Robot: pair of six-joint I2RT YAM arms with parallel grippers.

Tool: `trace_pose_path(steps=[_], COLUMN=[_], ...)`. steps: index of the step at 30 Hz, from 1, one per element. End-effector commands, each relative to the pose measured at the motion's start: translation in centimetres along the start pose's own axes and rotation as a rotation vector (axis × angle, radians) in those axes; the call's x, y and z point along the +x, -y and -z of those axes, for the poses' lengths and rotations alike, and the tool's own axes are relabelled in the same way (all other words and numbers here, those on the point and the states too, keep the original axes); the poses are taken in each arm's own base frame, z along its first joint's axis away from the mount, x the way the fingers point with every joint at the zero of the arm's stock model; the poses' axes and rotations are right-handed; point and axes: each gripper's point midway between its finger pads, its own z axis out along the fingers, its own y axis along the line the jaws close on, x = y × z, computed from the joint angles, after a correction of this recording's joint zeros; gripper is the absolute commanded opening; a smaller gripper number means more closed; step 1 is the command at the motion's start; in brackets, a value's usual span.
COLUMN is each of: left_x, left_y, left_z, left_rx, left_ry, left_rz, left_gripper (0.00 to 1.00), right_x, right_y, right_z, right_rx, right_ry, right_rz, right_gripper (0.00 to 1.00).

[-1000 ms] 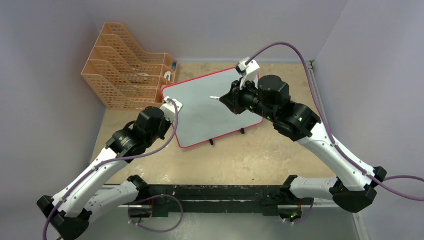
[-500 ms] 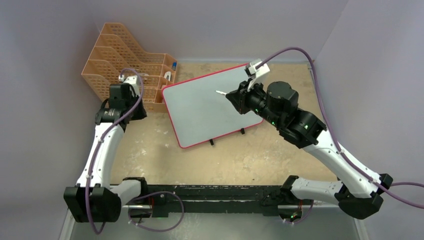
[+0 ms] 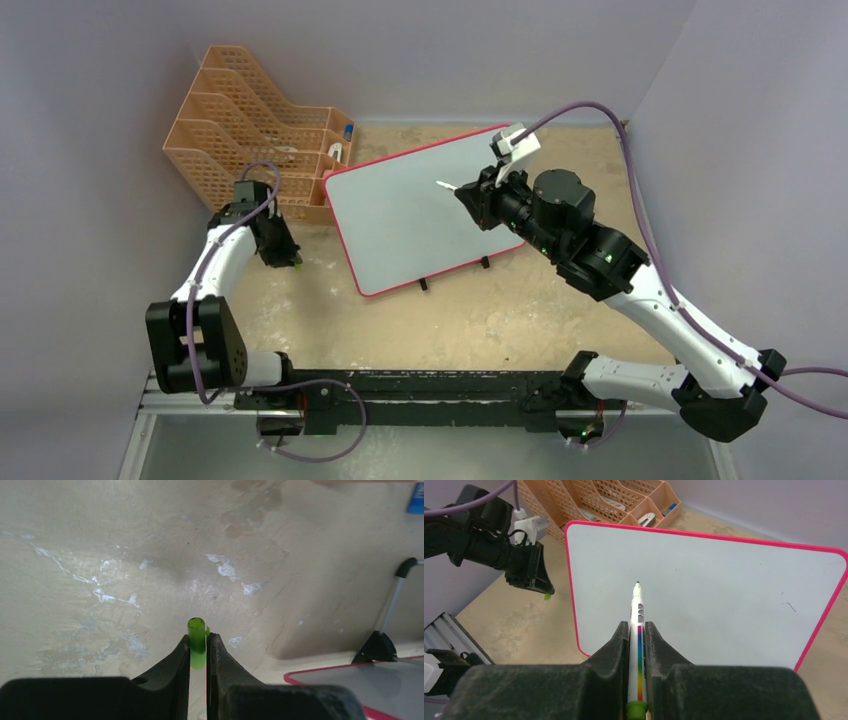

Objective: Write a sentence on the whiteboard
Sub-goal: Place the pen cap at the center of the board.

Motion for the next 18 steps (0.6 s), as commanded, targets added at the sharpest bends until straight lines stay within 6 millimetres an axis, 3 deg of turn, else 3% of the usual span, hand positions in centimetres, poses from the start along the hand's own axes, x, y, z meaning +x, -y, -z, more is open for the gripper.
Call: trace_pose_path(steps=[1,9,18], left_x=[1.2,2.1,3.6], left_y=[-1.0,-2.9,-3.9], left_z=[-1.8,-5.4,-6.8], left_rx=[-0.053,-0.14,-0.178], left_ry=[-0.053,-0.095,-0.143], left_rz=[0.096,0.111,0.118], left_gripper=[0.0,0.01,0.16], right_x=[-2.4,-1.7,-1.4], right_y=[0.4,0.3,0.5], right_z=[0.3,-0.3,-0.7], right_rx=[0.016,0.012,0.025], right_ry=[0.097,0.088,0.091], right_rz=[0.005,0.003,0.004], right_gripper=[0.0,0.0,0.0])
